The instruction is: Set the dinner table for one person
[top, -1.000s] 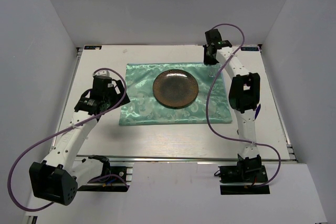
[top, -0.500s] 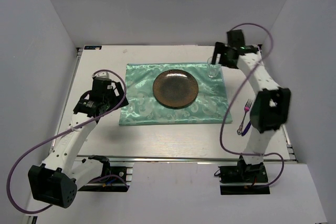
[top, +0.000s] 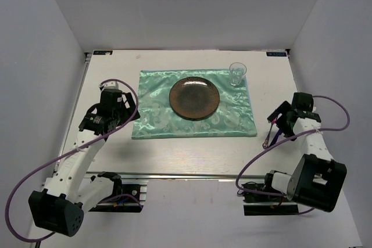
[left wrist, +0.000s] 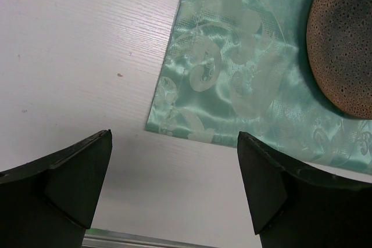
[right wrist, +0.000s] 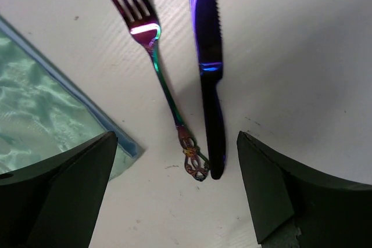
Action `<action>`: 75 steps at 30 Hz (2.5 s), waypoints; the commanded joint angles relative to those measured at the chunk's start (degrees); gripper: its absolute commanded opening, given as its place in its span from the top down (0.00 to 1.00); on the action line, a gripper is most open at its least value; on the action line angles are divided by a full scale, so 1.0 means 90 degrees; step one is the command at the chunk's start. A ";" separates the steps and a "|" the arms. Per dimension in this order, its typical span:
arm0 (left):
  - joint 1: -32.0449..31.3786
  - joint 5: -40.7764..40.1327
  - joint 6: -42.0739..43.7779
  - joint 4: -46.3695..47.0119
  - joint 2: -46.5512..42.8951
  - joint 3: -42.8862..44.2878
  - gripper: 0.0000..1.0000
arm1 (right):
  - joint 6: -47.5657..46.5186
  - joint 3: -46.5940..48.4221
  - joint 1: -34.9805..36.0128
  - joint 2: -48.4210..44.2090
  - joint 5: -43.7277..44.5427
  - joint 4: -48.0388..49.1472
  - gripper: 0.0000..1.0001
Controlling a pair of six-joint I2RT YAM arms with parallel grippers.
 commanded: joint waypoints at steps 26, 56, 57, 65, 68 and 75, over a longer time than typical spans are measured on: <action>-0.0193 0.0162 0.0104 -0.0017 -0.0207 0.0034 0.02 | -0.0289 -0.0094 -0.0307 0.0886 0.0753 -0.0001 0.38; -0.0251 0.0279 0.0163 -0.0027 -0.0178 0.0053 0.02 | -0.0124 -0.0398 -0.0043 0.2215 0.0576 0.0244 1.00; -0.0252 0.0279 0.0153 -0.0027 -0.0178 0.0053 0.02 | -0.0124 -0.0388 -0.0043 0.2195 0.0567 0.0215 1.00; -0.0252 0.0240 0.0144 -0.0056 -0.0169 0.0063 0.02 | -0.0172 -0.0116 0.0073 0.1026 0.0732 -0.0184 1.00; -0.0252 0.0211 0.0124 -0.0075 -0.0159 0.0073 0.02 | -0.0201 0.0225 0.0239 0.0635 0.0791 -0.0439 1.00; -0.0252 0.0142 0.0104 -0.0066 -0.0149 0.0073 0.02 | -0.0611 0.1046 0.1029 0.0720 0.0489 -0.0674 1.00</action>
